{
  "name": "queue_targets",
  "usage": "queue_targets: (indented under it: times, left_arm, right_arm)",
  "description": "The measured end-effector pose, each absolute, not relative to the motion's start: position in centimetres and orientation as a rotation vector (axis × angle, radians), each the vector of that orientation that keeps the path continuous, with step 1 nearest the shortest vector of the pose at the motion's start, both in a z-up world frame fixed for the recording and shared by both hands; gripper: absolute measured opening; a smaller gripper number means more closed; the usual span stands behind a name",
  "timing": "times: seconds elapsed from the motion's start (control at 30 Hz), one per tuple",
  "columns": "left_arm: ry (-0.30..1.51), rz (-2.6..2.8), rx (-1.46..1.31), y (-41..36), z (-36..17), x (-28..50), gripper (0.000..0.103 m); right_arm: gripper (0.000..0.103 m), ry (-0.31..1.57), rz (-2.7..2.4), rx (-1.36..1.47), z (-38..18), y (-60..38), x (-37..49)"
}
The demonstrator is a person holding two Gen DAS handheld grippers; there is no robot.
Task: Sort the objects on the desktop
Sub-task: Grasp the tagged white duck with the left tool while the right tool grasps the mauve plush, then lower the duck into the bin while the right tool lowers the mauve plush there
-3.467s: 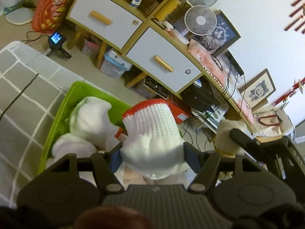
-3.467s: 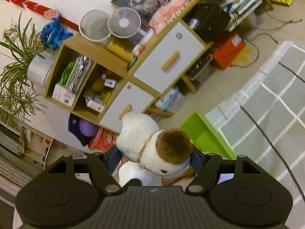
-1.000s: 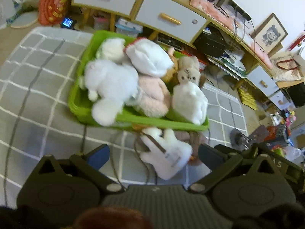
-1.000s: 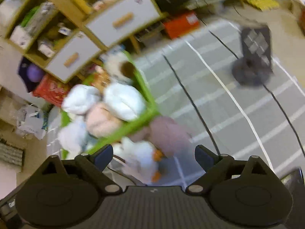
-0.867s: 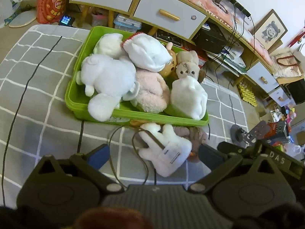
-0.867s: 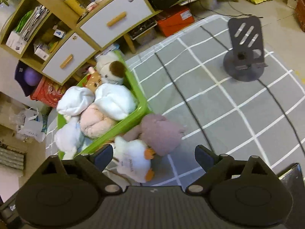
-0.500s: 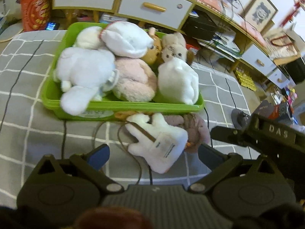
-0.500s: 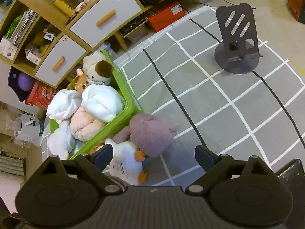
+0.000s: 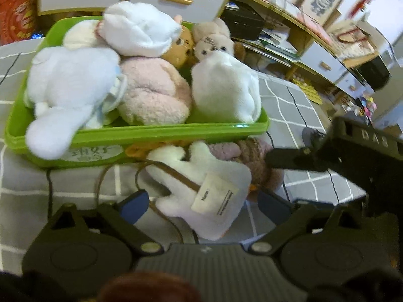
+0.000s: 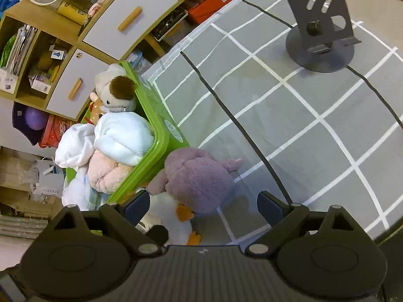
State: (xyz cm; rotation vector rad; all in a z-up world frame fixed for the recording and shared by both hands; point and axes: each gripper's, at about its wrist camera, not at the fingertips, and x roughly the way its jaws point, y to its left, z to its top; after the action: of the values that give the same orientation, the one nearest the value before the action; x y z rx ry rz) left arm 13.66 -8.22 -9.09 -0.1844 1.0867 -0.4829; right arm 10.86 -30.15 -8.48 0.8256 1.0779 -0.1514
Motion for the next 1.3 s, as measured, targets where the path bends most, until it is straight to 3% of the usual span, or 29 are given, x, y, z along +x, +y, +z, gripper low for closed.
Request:
queue_targets:
  times: [0.17,0.43,0.6,0.9,1.3]
  left_arm:
    - [1.086,-0.513,-0.157,-8.8,-9.6,13.6,0.094]
    - [1.056,-0.514,-0.068,-9.8,-9.9,12.9,0.089]
    - [1.04,-0.505,-0.02,-9.8,-9.7,12.4,0.079]
    - [1.051,-0.519,-0.004,-9.1,-9.3,11.9,0.06]
    - [1.023,-0.541,-0.043,-6.8,-7.2,11.5,0.058]
  right_arm:
    - [0.088,1.072,-0.138,0.848,-9.4,-30.0,11.5]
    - [0.069,1.061,-0.143,0.858,-10.7,-29.8,12.2]
    - [0.061,1.052,-0.15,0.825,-10.6,-29.6,12.2]
    - [0.057,1.053,-0.146,0.782,-9.7,-29.4,12.0]
    - [0.057,0.998,-0.156,0.721,-6.7,-30.6,10.2]
